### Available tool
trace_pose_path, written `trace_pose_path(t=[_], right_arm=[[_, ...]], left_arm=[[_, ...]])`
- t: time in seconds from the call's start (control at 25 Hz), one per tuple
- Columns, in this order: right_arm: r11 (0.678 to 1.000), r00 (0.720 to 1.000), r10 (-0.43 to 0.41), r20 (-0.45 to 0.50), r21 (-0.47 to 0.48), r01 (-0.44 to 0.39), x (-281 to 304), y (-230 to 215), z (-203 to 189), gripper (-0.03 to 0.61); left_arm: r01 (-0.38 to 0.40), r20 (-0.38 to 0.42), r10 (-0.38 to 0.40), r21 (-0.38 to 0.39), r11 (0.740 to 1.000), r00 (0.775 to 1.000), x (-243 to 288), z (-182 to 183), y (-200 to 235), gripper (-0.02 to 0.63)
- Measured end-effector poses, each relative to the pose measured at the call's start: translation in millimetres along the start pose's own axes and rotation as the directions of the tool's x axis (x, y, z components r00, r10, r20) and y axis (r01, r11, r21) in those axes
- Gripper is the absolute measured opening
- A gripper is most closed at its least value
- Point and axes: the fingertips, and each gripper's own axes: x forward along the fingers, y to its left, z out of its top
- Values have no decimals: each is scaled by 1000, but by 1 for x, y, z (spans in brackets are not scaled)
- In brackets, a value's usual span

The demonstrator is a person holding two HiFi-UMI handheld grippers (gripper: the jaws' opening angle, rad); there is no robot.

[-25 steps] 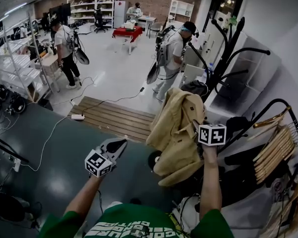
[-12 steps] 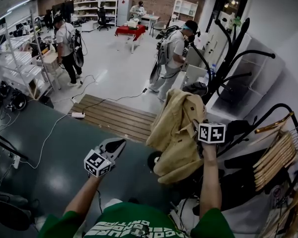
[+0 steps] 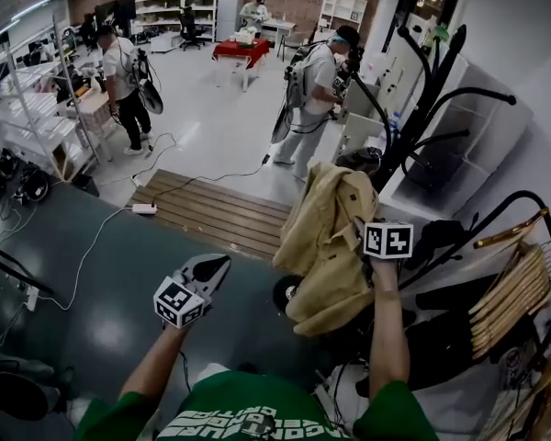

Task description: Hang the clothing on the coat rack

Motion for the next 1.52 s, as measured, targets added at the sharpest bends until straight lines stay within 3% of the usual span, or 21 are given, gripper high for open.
trace_pose_path(t=[0.8, 1.52], right_arm=[[998, 998, -3, -62, 55, 7, 48, -13, -20, 44], [997, 1000, -21, -19, 72, 23, 57, -25, -19, 60]], left_arm=[[-3, -24, 2, -24, 1000, 1000, 12, -11, 15, 3], [24, -31, -25, -37, 999, 999, 26, -17, 14, 3]])
